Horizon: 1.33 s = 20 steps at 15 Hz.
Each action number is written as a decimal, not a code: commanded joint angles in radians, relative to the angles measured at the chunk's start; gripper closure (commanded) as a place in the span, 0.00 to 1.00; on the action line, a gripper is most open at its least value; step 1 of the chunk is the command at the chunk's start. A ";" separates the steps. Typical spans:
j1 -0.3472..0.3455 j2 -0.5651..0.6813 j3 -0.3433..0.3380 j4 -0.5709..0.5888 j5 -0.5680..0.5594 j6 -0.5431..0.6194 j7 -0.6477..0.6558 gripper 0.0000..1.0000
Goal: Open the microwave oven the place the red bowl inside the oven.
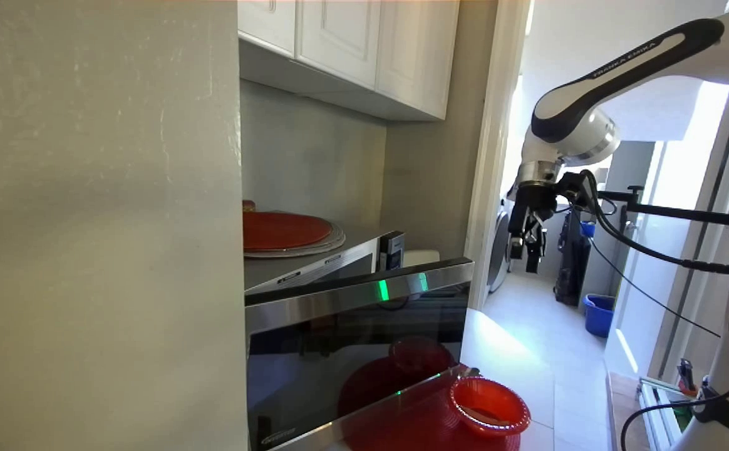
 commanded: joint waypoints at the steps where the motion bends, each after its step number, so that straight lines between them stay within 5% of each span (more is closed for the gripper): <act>1: -0.008 0.101 -0.049 -0.008 0.086 -0.002 -0.125 0.00; 3: -0.009 0.195 -0.074 0.012 0.124 -0.053 -0.161 0.00; 4: -0.031 0.107 -0.031 -0.014 0.076 -0.020 -0.113 0.00; 14: -0.043 0.277 -0.042 0.005 0.152 0.020 -0.178 0.00; 20: -0.055 0.431 -0.023 -0.002 0.358 0.165 -0.292 0.00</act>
